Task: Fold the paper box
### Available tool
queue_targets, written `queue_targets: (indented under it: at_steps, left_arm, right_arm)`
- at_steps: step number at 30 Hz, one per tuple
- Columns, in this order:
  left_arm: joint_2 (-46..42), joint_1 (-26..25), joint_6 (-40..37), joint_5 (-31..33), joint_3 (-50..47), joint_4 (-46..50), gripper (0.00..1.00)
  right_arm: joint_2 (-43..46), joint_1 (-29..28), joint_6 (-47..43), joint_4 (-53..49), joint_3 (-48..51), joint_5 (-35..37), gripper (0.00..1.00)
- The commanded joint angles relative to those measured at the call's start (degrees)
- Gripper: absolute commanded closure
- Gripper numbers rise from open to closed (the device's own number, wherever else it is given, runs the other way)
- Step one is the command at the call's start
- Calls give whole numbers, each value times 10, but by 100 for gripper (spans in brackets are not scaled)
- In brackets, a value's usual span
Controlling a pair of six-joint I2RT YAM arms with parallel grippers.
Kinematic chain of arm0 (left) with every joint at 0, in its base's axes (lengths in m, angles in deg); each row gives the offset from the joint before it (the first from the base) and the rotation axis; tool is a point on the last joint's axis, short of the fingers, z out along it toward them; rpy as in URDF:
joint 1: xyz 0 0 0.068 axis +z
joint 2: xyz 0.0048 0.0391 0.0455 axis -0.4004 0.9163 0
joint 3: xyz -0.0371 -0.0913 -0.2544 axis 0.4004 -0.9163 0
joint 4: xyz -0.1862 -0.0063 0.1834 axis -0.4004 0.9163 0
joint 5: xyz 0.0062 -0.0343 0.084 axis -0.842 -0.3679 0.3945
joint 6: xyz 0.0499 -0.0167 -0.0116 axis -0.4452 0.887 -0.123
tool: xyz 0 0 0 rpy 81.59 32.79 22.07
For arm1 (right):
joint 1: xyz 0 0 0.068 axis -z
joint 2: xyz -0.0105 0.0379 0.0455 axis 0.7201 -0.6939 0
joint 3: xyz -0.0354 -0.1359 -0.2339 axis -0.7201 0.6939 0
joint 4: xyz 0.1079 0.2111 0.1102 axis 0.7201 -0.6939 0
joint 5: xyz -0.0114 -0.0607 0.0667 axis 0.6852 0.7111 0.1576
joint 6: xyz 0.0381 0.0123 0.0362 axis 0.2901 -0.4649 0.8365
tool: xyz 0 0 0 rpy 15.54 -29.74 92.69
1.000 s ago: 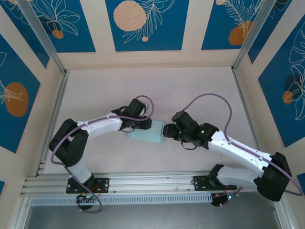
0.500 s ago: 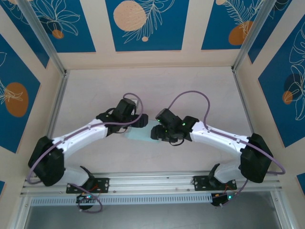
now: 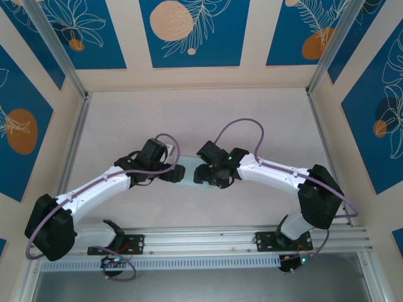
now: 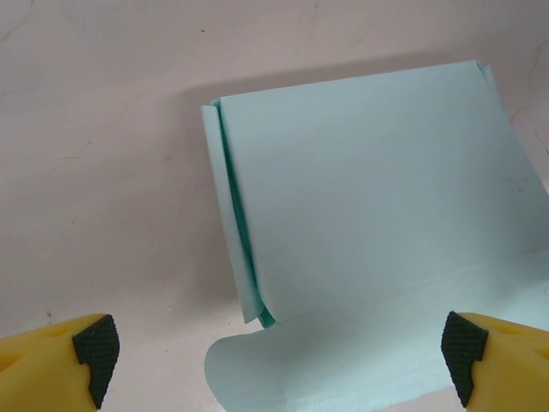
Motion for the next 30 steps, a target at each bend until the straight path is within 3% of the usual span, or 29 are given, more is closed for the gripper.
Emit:
queue_targets:
  at_steps: [1, 5, 12, 19, 30]
  left_arm:
    - [15, 9, -34, -37, -2, -5, 6]
    - [31, 9, -32, -96, -8, -38, 14]
    - [73, 9, -28, -91, -4, -30, 17]
    - [88, 9, 5, -98, 3, -7, 11]
    - [112, 9, 21, -131, 17, 17, 14]
  right_arm:
    - [-15, 2, 3, -17, -18, -26, 29]
    - [-24, 3, 8, -15, -17, -38, 31]
    - [-34, 3, 12, -8, -11, -43, 34]
    - [-44, 11, 7, 4, -4, -49, 34]
    - [-55, 19, -5, 27, 3, -73, 34]
